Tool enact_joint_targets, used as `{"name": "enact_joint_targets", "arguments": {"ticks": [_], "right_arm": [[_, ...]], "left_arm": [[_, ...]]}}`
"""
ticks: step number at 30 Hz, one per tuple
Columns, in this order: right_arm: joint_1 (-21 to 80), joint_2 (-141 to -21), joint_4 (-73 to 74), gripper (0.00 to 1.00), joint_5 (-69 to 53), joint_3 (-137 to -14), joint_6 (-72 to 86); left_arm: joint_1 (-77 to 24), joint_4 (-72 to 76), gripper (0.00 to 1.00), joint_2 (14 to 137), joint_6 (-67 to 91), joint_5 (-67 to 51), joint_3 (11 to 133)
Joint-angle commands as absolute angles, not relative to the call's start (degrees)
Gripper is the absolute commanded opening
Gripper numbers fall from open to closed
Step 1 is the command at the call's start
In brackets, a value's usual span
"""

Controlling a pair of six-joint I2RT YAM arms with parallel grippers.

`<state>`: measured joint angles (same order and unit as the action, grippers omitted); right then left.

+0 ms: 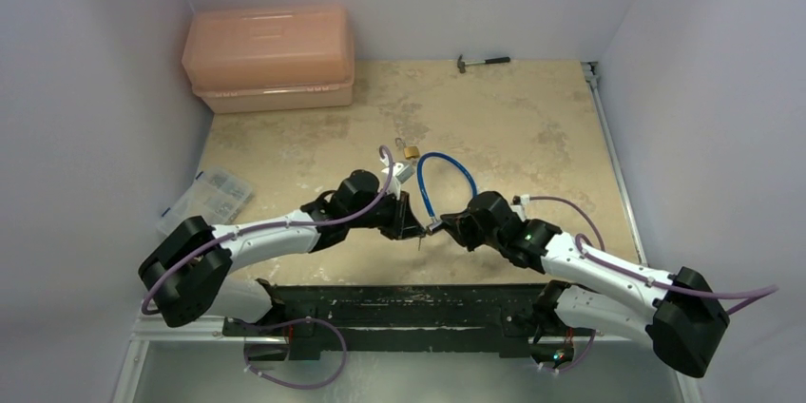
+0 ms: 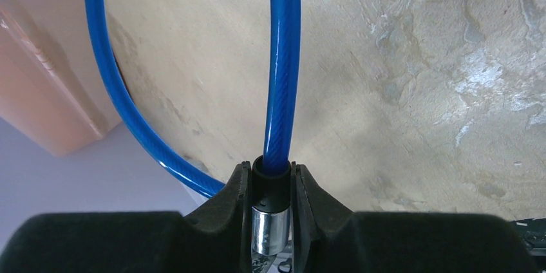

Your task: Unlock with the key

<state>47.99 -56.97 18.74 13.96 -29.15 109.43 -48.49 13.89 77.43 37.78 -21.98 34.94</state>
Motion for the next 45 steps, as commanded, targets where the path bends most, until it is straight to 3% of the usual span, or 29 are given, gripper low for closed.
{"name": "enact_joint_targets", "arguments": {"ticks": [1, 17, 34, 45], "right_arm": [[48.0, -57.0, 16.0, 0.0, 14.7, -32.6, 109.0], [47.9, -57.9, 18.9, 0.0, 14.6, -35.0, 106.8], [46.7, -60.1, 19.8, 0.0, 9.9, -37.9, 103.4], [44.7, -60.0, 19.9, 0.0, 6.5, -38.4, 101.3]], "left_arm": [[-49.7, 10.2, 0.0, 78.1, 32.3, -19.5, 39.9], [-62.2, 3.0, 0.0, 73.5, 16.7, 4.1, 43.2], [-81.1, 6.9, 0.0, 75.3, -7.2, 31.6, 44.1], [-85.1, 7.7, 0.0, 79.2, -20.5, 36.1, 43.6]]}}
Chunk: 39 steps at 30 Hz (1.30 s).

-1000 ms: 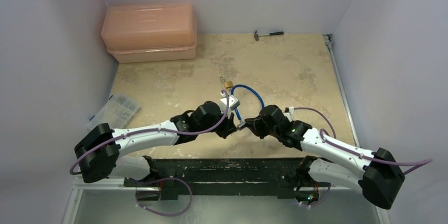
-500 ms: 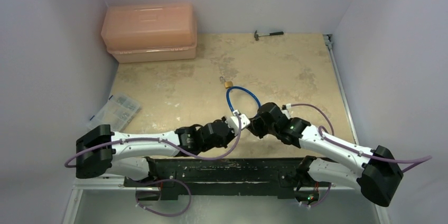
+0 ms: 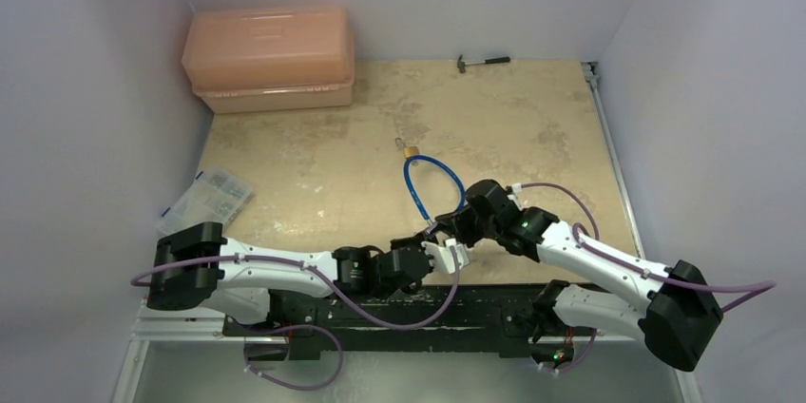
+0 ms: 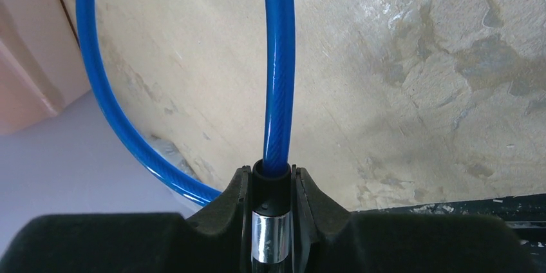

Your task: Unlock with the key

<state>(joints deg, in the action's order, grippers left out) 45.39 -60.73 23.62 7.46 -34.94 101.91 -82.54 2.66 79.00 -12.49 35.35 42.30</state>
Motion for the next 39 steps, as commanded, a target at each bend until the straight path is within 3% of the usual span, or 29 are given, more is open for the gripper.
{"name": "enact_joint_targets", "arguments": {"ticks": [1, 10, 11, 13, 15, 17, 25, 26, 28, 30, 32, 39], "right_arm": [[44.5, -59.8, 19.8, 0.0, 6.3, -38.1, 101.3], [43.7, -59.3, 17.8, 0.0, 4.9, -36.4, 101.1], [43.6, -59.1, 17.4, 0.0, 4.9, -36.2, 101.1], [43.5, -58.7, 17.0, 0.0, 5.0, -35.8, 101.2], [43.3, -58.4, 16.9, 0.0, 5.1, -35.6, 101.3], [43.3, -58.2, 17.0, 0.0, 5.2, -35.3, 101.3], [43.2, -58.1, 16.4, 0.0, 5.8, -34.9, 100.6], [43.2, -58.2, 16.4, 0.0, 5.8, -34.9, 100.5], [43.2, -58.2, 16.3, 0.0, 6.0, -34.7, 100.2], [43.2, -58.3, 16.2, 0.0, 6.1, -34.6, 99.9], [43.2, -58.2, 16.0, 0.0, 6.3, -34.4, 99.6], [43.1, -57.5, 15.1, 0.0, 7.1, -33.5, 97.4]], "left_arm": [[-85.4, 7.7, 0.0, 79.3, -21.4, 36.8, 43.6], [-86.0, 7.1, 0.03, 78.4, -24.4, 41.9, 42.1], [-85.9, 7.5, 0.06, 77.8, -23.9, 42.3, 41.7], [-86.0, 9.0, 0.28, 76.6, -21.7, 45.0, 41.0], [-86.0, 9.4, 0.43, 75.9, -19.6, 47.0, 40.6], [-86.0, 8.5, 0.49, 75.4, -18.3, 47.6, 40.6], [-86.0, 6.7, 0.55, 70.3, -10.2, 42.0, 39.9], [-85.9, 7.3, 0.6, 69.4, -8.8, 41.6, 39.5], [-85.9, 8.1, 0.82, 67.2, -5.4, 41.8, 38.9], [-85.5, 8.6, 0.93, 65.5, -1.2, 43.3, 38.2], [-84.2, 7.7, 0.97, 63.5, 3.4, 41.6, 37.7], [-71.6, 2.3, 0.98, 58.5, 21.0, 28.9, 38.2]]}}
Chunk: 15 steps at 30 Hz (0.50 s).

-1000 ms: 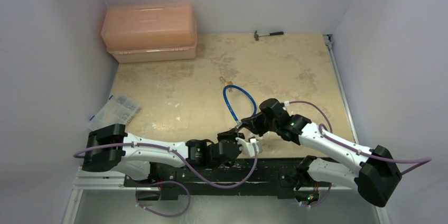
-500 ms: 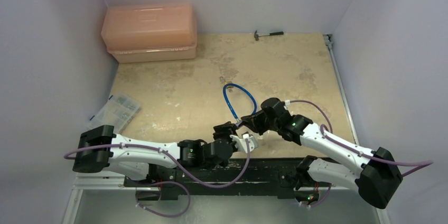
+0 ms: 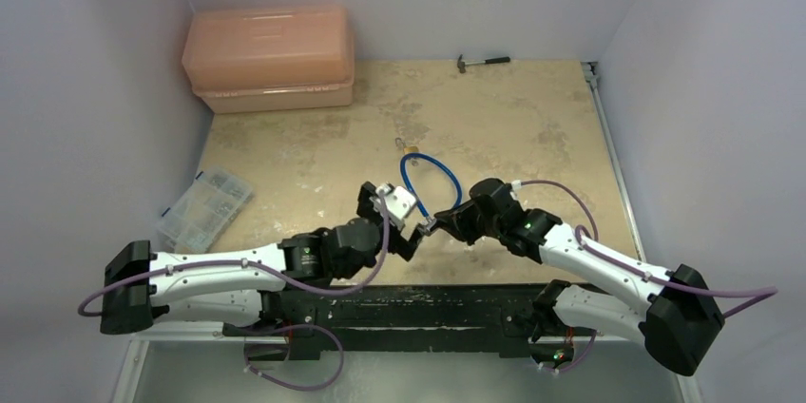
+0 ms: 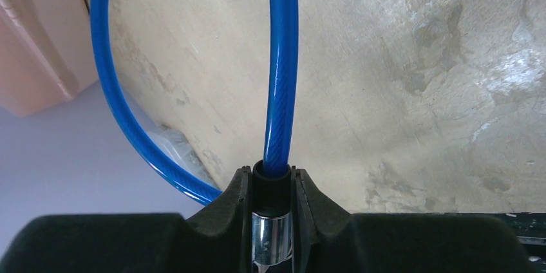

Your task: Unlock with the key

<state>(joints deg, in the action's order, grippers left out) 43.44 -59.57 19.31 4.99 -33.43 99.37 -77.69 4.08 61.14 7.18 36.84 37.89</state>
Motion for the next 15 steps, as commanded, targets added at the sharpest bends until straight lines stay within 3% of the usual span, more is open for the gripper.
{"name": "enact_joint_targets", "arguments": {"ticks": [1, 9, 15], "right_arm": [[43.1, -57.5, 14.9, 0.0, 7.2, -33.4, 97.0], [43.2, -56.2, 13.9, 0.0, 8.7, -32.9, 95.2], [43.2, -55.7, 13.8, 0.0, 8.5, -32.9, 94.1]], "left_arm": [[-70.5, 2.4, 0.97, 58.2, 22.7, 27.6, 38.3], [-64.2, 1.0, 0.85, 61.5, 40.7, 23.1, 41.6], [-63.2, 7.4, 0.82, 64.2, 45.7, 19.5, 39.5]]}}
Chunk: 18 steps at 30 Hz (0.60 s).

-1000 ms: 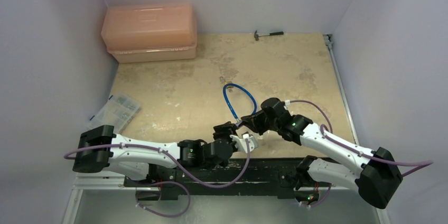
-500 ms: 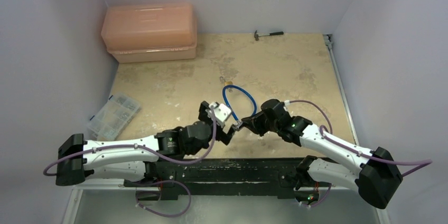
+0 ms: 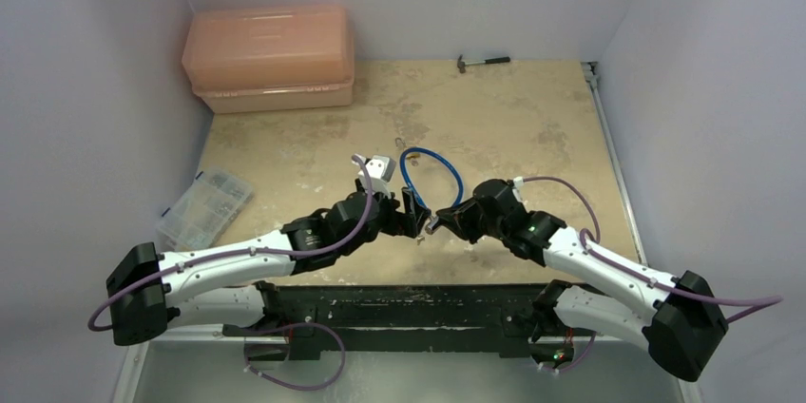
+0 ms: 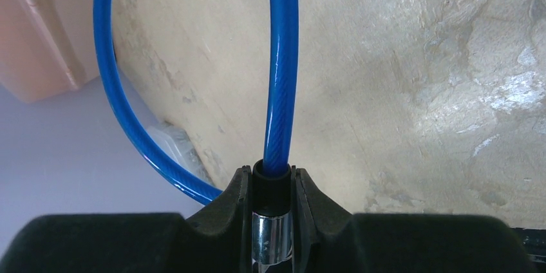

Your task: Unlock with the key

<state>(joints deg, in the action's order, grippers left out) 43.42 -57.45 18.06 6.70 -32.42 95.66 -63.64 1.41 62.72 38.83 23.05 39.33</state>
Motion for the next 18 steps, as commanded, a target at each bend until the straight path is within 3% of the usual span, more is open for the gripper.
{"name": "enact_joint_targets", "arguments": {"ticks": [1, 12, 18], "right_arm": [[43.2, -55.5, 13.9, 0.0, 8.4, -32.9, 94.0], [43.2, -52.3, 15.4, 0.0, 9.2, -32.3, 93.2], [43.2, -52.2, 15.6, 0.0, 9.0, -32.2, 92.9]], "left_arm": [[-63.2, 8.5, 0.82, 64.6, 46.3, 19.4, 39.1], [-60.4, 14.1, 0.76, 69.3, 50.8, 18.2, 37.8], [-59.4, 17.3, 0.65, 70.9, 51.8, 15.7, 36.8]]}}
